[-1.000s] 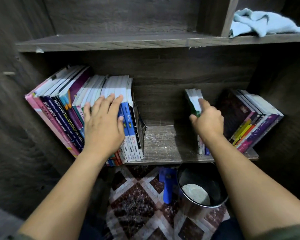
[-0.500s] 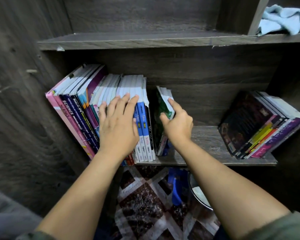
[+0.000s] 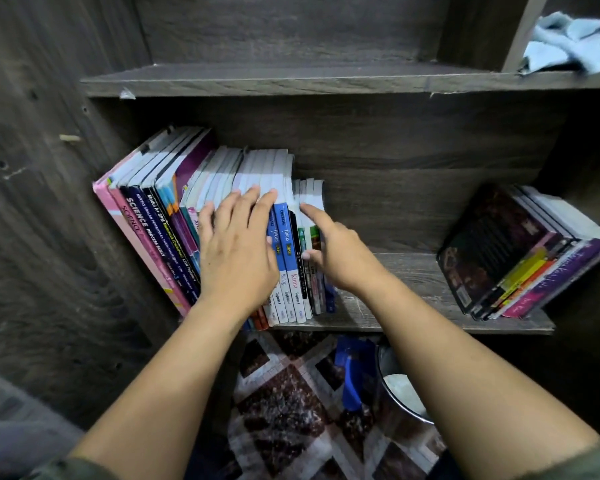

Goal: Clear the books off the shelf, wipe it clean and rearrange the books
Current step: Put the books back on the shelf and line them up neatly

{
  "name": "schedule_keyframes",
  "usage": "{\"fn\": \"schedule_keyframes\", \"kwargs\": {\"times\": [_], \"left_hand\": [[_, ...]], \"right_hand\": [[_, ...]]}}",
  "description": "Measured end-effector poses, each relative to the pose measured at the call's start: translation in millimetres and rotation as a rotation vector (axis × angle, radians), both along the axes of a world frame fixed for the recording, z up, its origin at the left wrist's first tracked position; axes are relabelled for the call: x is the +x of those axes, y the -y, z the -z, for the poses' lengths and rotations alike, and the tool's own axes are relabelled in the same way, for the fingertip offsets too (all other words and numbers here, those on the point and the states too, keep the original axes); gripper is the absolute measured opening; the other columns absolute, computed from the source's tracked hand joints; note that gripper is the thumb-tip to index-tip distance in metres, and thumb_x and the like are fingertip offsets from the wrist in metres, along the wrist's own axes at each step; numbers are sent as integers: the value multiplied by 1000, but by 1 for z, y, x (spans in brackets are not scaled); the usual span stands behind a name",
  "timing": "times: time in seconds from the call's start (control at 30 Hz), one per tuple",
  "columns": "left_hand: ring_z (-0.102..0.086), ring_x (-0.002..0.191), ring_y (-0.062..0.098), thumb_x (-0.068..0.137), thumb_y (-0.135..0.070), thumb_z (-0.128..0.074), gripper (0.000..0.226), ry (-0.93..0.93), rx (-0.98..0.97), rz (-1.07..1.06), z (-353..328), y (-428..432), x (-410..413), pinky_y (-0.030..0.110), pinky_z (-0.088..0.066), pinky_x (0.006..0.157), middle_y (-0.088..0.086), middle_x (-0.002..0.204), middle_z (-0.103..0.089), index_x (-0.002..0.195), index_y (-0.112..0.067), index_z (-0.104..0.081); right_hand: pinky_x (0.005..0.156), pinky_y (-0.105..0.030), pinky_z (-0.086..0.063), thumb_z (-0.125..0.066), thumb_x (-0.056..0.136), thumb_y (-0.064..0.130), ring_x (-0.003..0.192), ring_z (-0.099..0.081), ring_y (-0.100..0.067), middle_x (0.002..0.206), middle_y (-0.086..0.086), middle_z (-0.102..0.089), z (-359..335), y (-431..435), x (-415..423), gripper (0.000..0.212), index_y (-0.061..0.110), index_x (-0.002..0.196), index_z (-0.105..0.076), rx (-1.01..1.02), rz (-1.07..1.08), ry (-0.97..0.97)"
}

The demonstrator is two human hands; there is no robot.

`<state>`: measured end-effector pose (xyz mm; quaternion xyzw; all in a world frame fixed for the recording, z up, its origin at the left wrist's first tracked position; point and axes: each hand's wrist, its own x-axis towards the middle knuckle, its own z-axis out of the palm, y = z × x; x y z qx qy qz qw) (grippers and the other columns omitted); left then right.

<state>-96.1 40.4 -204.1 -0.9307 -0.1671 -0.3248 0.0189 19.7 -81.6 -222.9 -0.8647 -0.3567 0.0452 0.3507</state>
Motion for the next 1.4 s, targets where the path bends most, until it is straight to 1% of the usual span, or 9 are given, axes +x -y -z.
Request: {"fn": "schedule_keyframes", "kwargs": {"times": [0.23, 0.3, 0.5, 0.67, 0.87, 1.0, 1.13, 1.27, 1.4], "left_hand": [[-32, 136, 25, 91, -34, -53, 53, 30, 20, -40, 1, 5, 4, 48, -16, 115, 5, 144, -43, 140, -18, -41], [-33, 135, 26, 93, -43, -49, 53, 35, 28, -64, 1, 7, 6, 49, -15, 114, 6, 143, -43, 139, -17, -42], [-35, 131, 33, 89, -52, -50, 61, 28, 39, -148, 2, 19, 14, 55, -15, 113, 13, 137, -46, 133, -10, -45], [-32, 137, 31, 88, -48, -56, 62, 74, -15, -112, 2, 27, 20, 60, 1, 113, 12, 142, -45, 135, -8, -46], [-32, 135, 31, 82, -40, -64, 64, 101, -54, -118, 6, 30, 27, 64, 2, 112, 10, 139, -46, 133, -8, -45], [-32, 135, 31, 82, -38, -65, 62, 107, -68, -124, 6, 33, 28, 64, 2, 112, 11, 138, -47, 132, -7, -45], [-33, 135, 31, 82, -39, -65, 62, 103, -61, -125, 6, 32, 28, 64, 2, 113, 11, 138, -47, 132, -8, -45], [-32, 135, 31, 82, -39, -64, 63, 95, -47, -118, 6, 31, 27, 64, 2, 113, 11, 139, -46, 133, -8, -44], [-31, 136, 30, 82, -39, -64, 64, 81, -35, -114, 7, 29, 27, 64, 2, 113, 10, 141, -45, 134, -9, -43]], "right_hand": [[105, -41, -40, -68, 89, 26, 127, -48, -24, 144, -9, -44, 2, 17, -2, 92, 42, 151, -2, 37, -35, -21], [101, -40, -42, -66, 89, 28, 125, -48, -26, 142, -9, -44, -3, 29, 2, 86, 38, 152, -8, -19, -12, 66], [99, -41, -45, -62, 87, 36, 124, -48, -29, 138, -6, -47, -15, 83, 23, 52, 26, 137, -49, -220, 259, 331], [110, -46, -29, -62, 85, 37, 136, -31, -34, 144, -13, -42, -15, 136, 50, 49, 21, 131, -54, -308, 645, 500], [116, -55, -9, -68, 80, 39, 145, -9, -41, 155, -21, -21, -10, 198, 77, 71, 16, 142, -40, -303, 1018, 362], [116, -58, -7, -63, 82, 54, 145, -5, -43, 157, -22, -15, -4, 224, 86, 82, 19, 148, -28, -327, 1092, 249], [114, -57, -17, -58, 83, 61, 144, -6, -44, 156, -24, -11, 8, 226, 91, 83, 24, 149, -24, -333, 1050, 194], [104, -54, -31, -63, 82, 52, 134, -20, -47, 150, -26, -22, 8, 223, 94, 68, 26, 140, -39, -198, 1039, 210], [97, -52, -35, -71, 73, 51, 120, -31, -45, 140, -21, -33, 5, 216, 95, 65, 24, 128, -50, -133, 1023, 280]]}}
